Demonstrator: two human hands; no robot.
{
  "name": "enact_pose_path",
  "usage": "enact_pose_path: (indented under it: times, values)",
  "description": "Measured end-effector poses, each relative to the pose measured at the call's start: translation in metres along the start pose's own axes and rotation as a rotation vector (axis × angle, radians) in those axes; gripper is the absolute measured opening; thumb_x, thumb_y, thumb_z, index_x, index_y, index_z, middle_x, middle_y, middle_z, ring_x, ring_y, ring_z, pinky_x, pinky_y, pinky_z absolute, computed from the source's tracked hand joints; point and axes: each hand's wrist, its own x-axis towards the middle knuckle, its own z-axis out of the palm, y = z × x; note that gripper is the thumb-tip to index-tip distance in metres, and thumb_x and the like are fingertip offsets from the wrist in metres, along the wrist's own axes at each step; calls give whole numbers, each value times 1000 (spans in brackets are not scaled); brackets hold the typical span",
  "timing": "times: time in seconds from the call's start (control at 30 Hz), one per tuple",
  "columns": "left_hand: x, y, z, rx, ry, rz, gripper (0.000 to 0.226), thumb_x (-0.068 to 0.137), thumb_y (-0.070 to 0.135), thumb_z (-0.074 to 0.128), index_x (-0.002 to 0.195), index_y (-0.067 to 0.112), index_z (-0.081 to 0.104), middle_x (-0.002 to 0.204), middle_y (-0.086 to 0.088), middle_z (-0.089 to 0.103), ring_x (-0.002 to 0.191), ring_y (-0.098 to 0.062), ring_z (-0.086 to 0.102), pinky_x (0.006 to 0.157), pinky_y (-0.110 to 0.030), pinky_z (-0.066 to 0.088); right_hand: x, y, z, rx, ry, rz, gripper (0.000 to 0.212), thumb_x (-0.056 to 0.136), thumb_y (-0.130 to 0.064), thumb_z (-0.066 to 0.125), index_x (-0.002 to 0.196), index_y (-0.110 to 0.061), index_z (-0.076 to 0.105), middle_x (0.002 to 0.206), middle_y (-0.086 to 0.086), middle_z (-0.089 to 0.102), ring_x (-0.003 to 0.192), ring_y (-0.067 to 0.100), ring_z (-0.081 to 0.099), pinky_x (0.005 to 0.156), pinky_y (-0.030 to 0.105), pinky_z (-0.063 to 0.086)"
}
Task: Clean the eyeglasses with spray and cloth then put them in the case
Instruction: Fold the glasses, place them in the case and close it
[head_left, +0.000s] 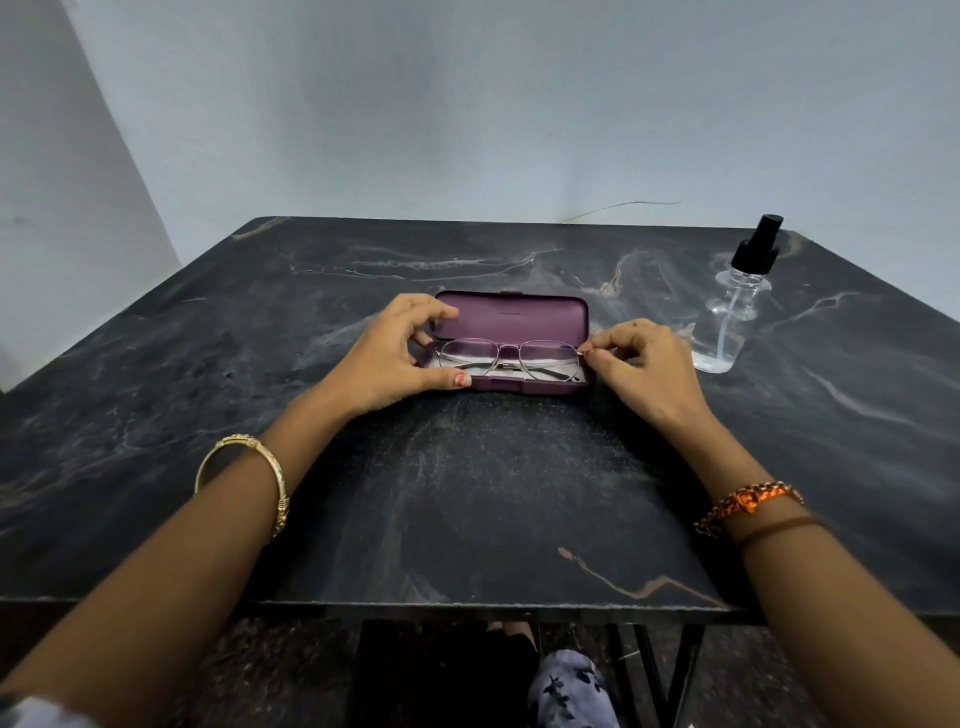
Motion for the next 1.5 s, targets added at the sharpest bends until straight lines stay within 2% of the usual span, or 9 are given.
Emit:
enact_pose_path:
  times: [0.13,0.27,0.37,0.63,0.77,0.93,1.07,1.17,1.5]
  values:
    - [1,-4,1,-12,-10,13,66,62,23,78,121,24,47,116,5,37,92,-14,46,66,-8,39,-1,0,0,35,17,1,15,78,-10,64,64,-7,69,58,-8,56,55,4,49,53,0,36]
    - [1,-6,1,-39,-22,31,70,62,21,78,123,26,45,117,5,35,91,-14,45,64,-2,40,0,1,2,118,-8,41,7,78,-14,66,75,-8,69,62,4,56,50,2,45,50,3,35]
    - [1,-6,2,-55,-26,40,75,62,20,79,127,27,40,120,5,33,90,-14,44,62,-3,42,2,4,4,186,11,104,20,79,-20,66,96,-14,61,91,5,61,70,9,53,65,16,43]
    - [1,-6,4,-106,-24,47,89,62,16,79,127,46,25,125,7,29,89,-17,44,61,-16,45,5,5,9,442,-178,146,83,74,-28,72,141,-25,23,147,5,29,121,20,45,95,33,44]
    - [1,-4,5,-110,-9,30,100,61,16,80,135,40,17,127,10,21,91,-16,45,65,-19,47,8,6,12,525,-282,105,97,68,-19,76,143,-24,15,146,3,32,115,13,52,94,25,45]
    - [1,-4,5,-112,12,14,106,61,12,80,137,38,10,127,8,17,89,-13,46,58,-7,46,6,5,10,560,-311,56,114,50,-19,81,143,-22,16,127,-10,38,106,5,56,78,8,48]
    - [1,-5,6,-111,19,-3,107,62,12,79,138,35,7,127,9,17,88,-12,47,58,-4,45,5,5,7,467,-351,5,123,38,-32,84,142,-27,18,143,-1,28,127,21,43,103,34,42]
    - [1,-5,6,-122,18,-4,108,62,14,79,139,34,5,127,10,17,88,-11,47,58,-4,45,6,4,5,363,-361,-22,121,42,-25,88,141,-28,20,145,2,24,130,26,37,108,47,36]
    - [2,-4,5,-117,24,-13,111,60,18,80,139,34,4,137,3,14,89,-11,48,57,-4,45,-1,-2,2,271,-236,-184,70,54,-10,86,107,-25,43,117,5,48,111,20,51,91,30,49]
